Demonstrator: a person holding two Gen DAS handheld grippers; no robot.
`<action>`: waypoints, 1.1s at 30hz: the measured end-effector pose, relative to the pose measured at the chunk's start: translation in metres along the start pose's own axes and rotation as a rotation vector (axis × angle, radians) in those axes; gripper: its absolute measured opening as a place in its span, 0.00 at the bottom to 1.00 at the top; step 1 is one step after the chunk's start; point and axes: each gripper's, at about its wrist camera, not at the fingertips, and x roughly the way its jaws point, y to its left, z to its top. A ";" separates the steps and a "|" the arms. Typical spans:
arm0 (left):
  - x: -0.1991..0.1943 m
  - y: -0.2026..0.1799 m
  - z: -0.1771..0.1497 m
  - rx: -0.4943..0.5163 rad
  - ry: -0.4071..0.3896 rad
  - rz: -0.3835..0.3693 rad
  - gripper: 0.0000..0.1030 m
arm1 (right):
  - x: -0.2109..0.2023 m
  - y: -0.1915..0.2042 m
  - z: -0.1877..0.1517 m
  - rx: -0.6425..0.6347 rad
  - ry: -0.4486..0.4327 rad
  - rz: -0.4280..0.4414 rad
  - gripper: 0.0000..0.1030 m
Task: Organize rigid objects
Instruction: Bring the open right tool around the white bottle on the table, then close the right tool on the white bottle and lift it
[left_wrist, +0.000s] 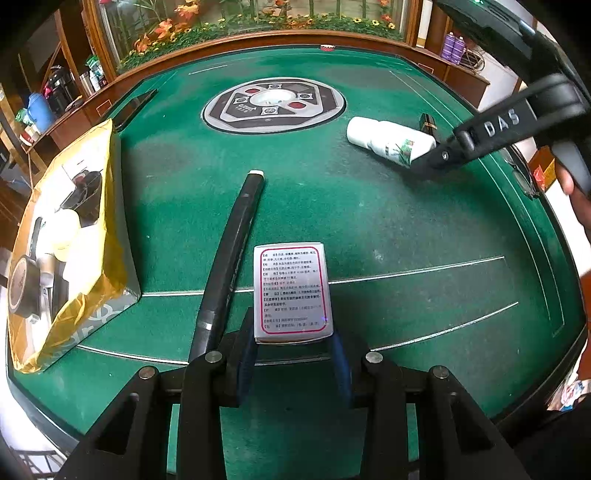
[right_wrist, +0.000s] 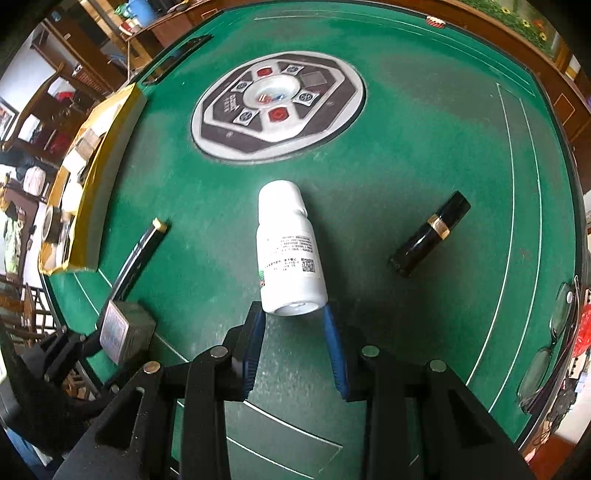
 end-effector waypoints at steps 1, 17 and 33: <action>0.000 0.000 0.000 -0.002 0.000 -0.001 0.37 | 0.001 0.000 -0.001 0.002 0.003 0.000 0.30; -0.009 0.007 0.005 -0.030 -0.045 -0.041 0.36 | 0.003 -0.003 -0.030 0.064 -0.027 0.073 0.23; 0.000 0.025 0.007 -0.110 -0.001 -0.085 0.36 | -0.034 -0.009 -0.023 0.075 -0.134 0.090 0.58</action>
